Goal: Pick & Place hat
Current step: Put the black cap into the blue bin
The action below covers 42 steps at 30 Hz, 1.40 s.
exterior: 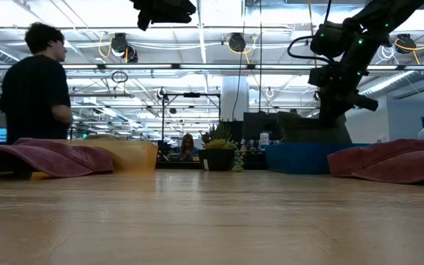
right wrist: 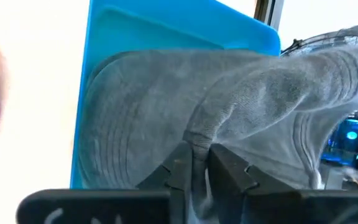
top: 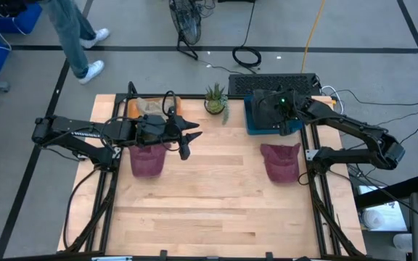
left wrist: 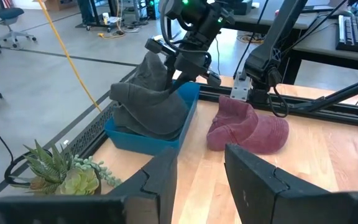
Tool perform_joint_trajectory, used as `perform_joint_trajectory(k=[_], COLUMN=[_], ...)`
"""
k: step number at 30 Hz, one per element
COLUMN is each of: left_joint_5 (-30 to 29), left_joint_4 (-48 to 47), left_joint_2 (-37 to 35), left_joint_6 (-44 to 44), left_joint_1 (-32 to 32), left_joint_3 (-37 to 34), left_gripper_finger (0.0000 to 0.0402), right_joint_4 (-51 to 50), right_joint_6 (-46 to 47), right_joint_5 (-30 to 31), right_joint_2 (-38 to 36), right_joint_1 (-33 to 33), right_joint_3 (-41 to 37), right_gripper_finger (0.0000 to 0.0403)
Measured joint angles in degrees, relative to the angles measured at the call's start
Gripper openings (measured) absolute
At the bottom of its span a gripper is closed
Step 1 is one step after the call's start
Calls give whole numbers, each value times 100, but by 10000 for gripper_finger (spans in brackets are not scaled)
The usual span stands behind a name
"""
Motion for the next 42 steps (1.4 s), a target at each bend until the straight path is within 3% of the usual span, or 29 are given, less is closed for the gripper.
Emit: perform_joint_trajectory(k=[5, 15, 19, 25, 28, 35, 42], left_joint_5=[0, 0, 0, -2, 0, 0, -2], left_joint_4=[0, 0, 3, 3, 3, 5, 41], left_joint_2=[0, 0, 0, 0, 1, 2, 2], left_joint_6=[0, -2, -4, -11, -22, -48, -28], left_joint_1=[0, -1, 0, -1, 0, -2, 0], left_joint_3=[0, 0, 0, 0, 0, 0, 0], left_gripper_finger=[136, 136, 136, 136, 136, 136, 136], right_joint_4=[56, 664, 799, 585, 537, 1521, 3390], right_joint_6=[117, 991, 2316, 5738, 6726, 6872, 6889], right_joint_5=[20, 897, 880, 860, 866, 1829, 1443], right_joint_2=[0, -341, -647, -858, -859, -806, -556], right_joint_1=[0, 294, 593, 1038, 1227, 1173, 425], right_joint_3=[0, -4, -4, -4, -178, -1193, -2222], right_gripper_finger=[73, 120, 119, 96, 87, 71, 53])
